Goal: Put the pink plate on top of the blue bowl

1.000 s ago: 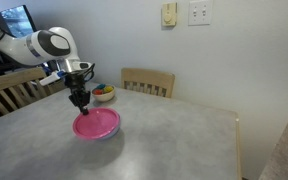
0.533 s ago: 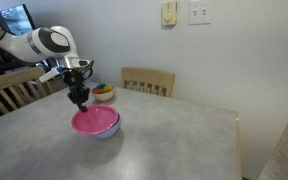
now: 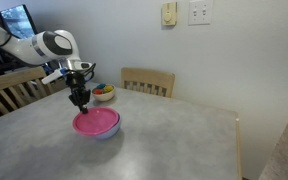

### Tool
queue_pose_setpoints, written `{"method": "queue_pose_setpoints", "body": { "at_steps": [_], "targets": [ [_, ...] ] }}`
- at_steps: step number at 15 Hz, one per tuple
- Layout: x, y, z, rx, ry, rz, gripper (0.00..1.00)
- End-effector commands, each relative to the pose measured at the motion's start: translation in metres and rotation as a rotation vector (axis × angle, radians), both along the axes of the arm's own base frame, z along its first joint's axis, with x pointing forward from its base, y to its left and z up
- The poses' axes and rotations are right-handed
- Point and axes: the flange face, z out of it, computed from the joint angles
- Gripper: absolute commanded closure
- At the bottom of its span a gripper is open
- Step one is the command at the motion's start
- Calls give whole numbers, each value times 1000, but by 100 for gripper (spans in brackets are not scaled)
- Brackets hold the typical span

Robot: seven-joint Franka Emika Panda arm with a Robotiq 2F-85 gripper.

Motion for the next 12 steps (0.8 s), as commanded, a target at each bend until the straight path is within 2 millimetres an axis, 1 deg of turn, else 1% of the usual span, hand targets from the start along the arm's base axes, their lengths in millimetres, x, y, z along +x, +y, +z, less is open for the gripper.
{"method": "queue_pose_setpoints", "body": {
  "at_steps": [1, 12],
  "targets": [
    [7, -1, -4, -12, 28, 22, 97],
    [18, -8, -7, -16, -1, 35, 97]
  ]
}}
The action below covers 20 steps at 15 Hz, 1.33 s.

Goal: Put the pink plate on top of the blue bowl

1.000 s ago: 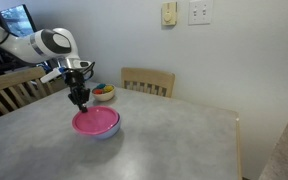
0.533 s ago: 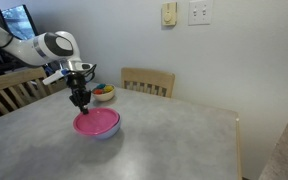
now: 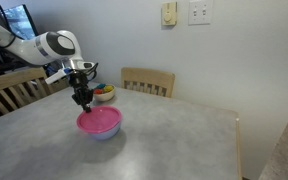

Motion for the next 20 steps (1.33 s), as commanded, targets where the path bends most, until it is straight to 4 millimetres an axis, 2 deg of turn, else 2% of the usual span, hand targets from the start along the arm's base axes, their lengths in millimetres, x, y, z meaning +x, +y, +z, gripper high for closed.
{"method": "queue_pose_setpoints", "body": {
  "at_steps": [1, 7, 12, 14, 20],
  "targets": [
    [8, -5, -8, -3, 12, 28, 97],
    [7, -4, -25, -2, 37, 33, 97],
    [11, -4, -24, 1, 32, 32, 97],
    [12, -4, -23, 4, 24, 27, 63],
    [15, -12, -11, 15, -9, 10, 21]
  ]
}}
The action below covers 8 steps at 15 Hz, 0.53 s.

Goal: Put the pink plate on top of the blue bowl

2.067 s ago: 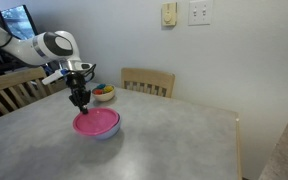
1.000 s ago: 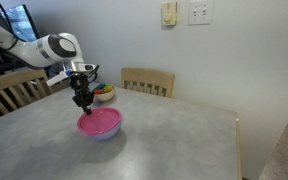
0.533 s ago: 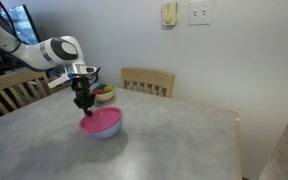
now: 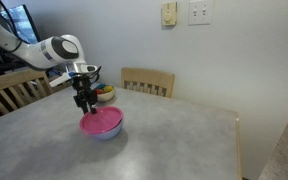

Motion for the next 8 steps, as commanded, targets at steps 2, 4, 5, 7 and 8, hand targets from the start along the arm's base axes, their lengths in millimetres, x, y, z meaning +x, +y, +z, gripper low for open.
{"method": "queue_pose_setpoints", "body": {
  "at_steps": [2, 4, 5, 7, 8],
  "targets": [
    [6, -12, 16, 37, -32, -4, 8],
    [5, -15, 26, 102, -32, -2, 0],
    [4, -17, 31, 142, -28, -4, 0],
    [3, -18, 43, 227, -15, 3, 0],
    [2, -18, 50, 272, -8, 7, 0]
  ]
}}
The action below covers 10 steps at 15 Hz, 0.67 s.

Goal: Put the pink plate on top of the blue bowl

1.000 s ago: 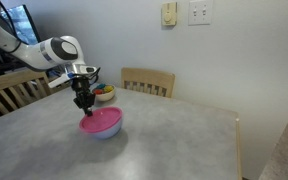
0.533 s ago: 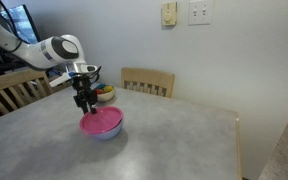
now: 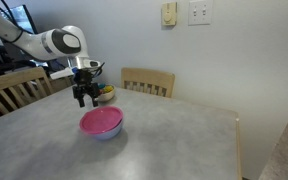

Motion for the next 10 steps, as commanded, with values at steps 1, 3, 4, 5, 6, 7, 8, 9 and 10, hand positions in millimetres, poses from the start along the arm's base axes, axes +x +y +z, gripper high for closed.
{"method": "queue_pose_setpoints", "body": {
  "at_steps": [1, 3, 4, 5, 6, 7, 8, 9, 10],
  "targets": [
    [-9, -6, 29, 162, 12, 24, 0],
    [-11, -9, 43, 229, 16, 29, 0],
    [-13, -11, 50, 276, 14, 50, 0],
    [-14, -13, 57, 294, 15, 56, 0],
    [-16, -16, 63, 322, 16, 69, 0],
    [-17, -19, 69, 334, 20, 71, 0],
    [-19, -24, 74, 350, 22, 78, 0],
    [-22, -29, 81, 362, 28, 82, 0],
    [-24, -34, 85, 374, 32, 82, 0]
  ]
}}
